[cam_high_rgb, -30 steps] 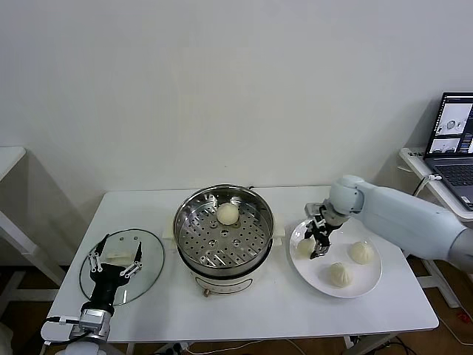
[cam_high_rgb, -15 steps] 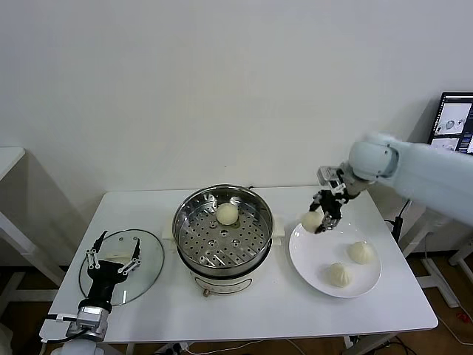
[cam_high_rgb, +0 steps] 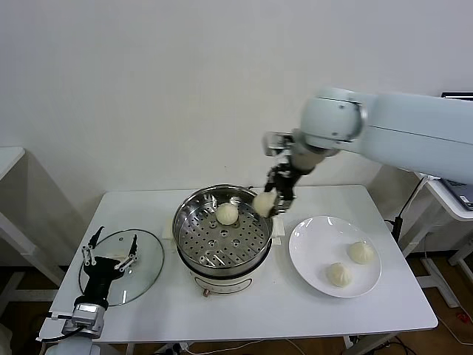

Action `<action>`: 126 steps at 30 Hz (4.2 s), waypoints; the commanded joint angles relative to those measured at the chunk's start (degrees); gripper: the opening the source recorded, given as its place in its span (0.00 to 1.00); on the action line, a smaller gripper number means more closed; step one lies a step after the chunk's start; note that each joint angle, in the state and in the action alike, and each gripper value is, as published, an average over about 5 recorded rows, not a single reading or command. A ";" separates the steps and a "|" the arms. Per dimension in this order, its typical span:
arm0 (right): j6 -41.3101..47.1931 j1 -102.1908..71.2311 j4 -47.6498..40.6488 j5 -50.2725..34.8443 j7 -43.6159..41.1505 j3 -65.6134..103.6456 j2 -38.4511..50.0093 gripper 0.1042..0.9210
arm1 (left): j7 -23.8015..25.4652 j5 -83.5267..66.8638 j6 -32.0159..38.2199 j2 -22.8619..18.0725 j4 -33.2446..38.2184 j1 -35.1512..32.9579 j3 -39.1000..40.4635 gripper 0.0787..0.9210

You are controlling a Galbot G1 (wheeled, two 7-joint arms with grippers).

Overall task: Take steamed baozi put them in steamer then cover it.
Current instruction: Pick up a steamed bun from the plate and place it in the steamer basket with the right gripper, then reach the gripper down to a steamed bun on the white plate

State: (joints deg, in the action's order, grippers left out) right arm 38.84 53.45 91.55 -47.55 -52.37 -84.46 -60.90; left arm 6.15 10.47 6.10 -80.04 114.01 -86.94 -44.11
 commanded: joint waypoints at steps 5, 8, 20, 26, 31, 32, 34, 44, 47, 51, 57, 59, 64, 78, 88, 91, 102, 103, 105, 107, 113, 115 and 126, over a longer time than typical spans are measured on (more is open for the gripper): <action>4.87 -9.05 -13.55 -0.58 1.84 1.42 -19.70 0.65 | 0.12 -0.69 -0.06 0.33 0.06 -0.13 -2.45 0.88; 4.67 -12.24 -16.81 2.43 1.32 2.10 -20.78 0.65 | 0.14 -0.69 0.03 0.33 -0.12 -0.18 -2.84 0.88; 3.34 -21.97 -26.11 11.26 -0.64 5.52 -23.35 0.65 | 0.18 -0.55 0.36 0.11 -0.75 -0.37 -3.55 0.88; 2.89 -23.82 -27.69 12.90 -1.12 6.34 -24.78 0.65 | 0.21 -0.53 0.47 0.08 -1.07 -0.37 -3.70 0.88; 2.70 -24.81 -28.93 13.62 -1.10 6.93 -25.80 0.65 | 0.25 -0.54 0.57 0.06 -1.04 -0.41 -3.77 0.88; 2.66 -25.02 -29.12 13.74 -1.08 7.10 -25.95 0.65 | 0.25 -0.54 0.60 0.06 -1.06 -0.42 -3.81 0.88; 2.60 -25.34 -29.33 13.91 -1.04 7.46 -26.16 0.65 | 0.27 -0.54 0.64 0.06 -1.15 -0.45 -3.92 0.88; 2.25 -25.37 -29.48 14.60 -1.17 8.28 -26.62 0.65 | 0.30 -0.43 0.71 -0.14 -1.13 -0.54 -3.84 0.88; 1.98 -25.13 -28.80 14.52 -1.44 8.15 -26.23 0.67 | 0.31 -0.36 0.72 -0.18 -1.11 -0.59 -3.86 0.88; 1.88 -24.19 -26.70 14.24 -2.21 8.38 -24.22 0.78 | 0.35 -0.26 0.76 -0.18 -1.20 -0.68 -3.96 0.88; 2.20 -19.17 -19.38 12.67 -4.06 9.18 -16.20 0.88 | 0.25 -0.13 0.57 -0.24 -0.90 -0.67 -3.56 0.88; 2.25 -16.92 -15.81 12.12 -4.70 9.60 -12.12 0.88 | 0.20 -0.05 0.49 -0.25 -0.70 -0.68 -3.34 0.88; 1.43 -10.49 -7.21 11.41 -7.40 8.55 -0.22 0.88 | 0.09 0.59 0.48 -0.25 -0.85 -0.74 -2.78 0.88; -6.02 -8.77 7.84 26.16 -15.24 0.55 28.53 0.88 | -0.27 1.19 0.23 -0.43 -0.24 -1.11 -1.73 0.88; -9.83 -29.69 2.03 39.93 -16.18 11.05 34.48 0.88 | -0.30 1.67 0.44 -1.08 -0.20 -1.44 -1.38 0.88; -10.38 -35.00 -0.34 42.36 -15.75 16.18 34.20 0.88 | -0.31 1.79 0.46 -1.19 -0.27 -1.37 -1.24 0.88; -11.69 -49.69 -7.19 48.59 -14.50 28.06 31.01 0.88 | -0.33 1.85 0.44 -1.17 -0.42 -1.29 -1.52 0.88; -11.72 -50.23 -7.45 48.79 -14.51 28.32 30.81 0.88 | -0.33 1.85 0.46 -1.17 -0.44 -1.30 -1.57 0.88; -11.74 -51.10 -7.73 49.11 -14.49 28.85 30.48 0.88 | -0.34 1.85 0.50 -1.17 -0.53 -1.28 -1.64 0.88; -11.77 -51.85 -7.98 49.36 -14.44 29.29 30.17 0.88 | -0.34 1.84 0.55 -1.21 -0.65 -1.25 -1.64 0.88; -11.91 -53.69 -9.21 49.74 -13.78 30.46 28.69 0.88 | -0.33 2.01 0.70 -1.37 -0.89 -1.11 -1.47 0.88; -12.05 -54.26 -9.72 50.04 -13.52 30.86 28.15 0.88 | -0.32 2.14 0.83 -1.35 -1.01 -1.10 -1.52 0.88; -12.54 -54.70 -11.48 50.32 -12.26 31.90 26.17 0.88 | -0.37 2.72 1.03 -1.44 -1.31 -1.12 -1.27 0.88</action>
State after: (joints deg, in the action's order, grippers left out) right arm 26.68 1.15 81.53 1.66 -65.29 -54.53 -33.79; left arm 5.80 12.97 7.10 -81.43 112.68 -88.10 -45.66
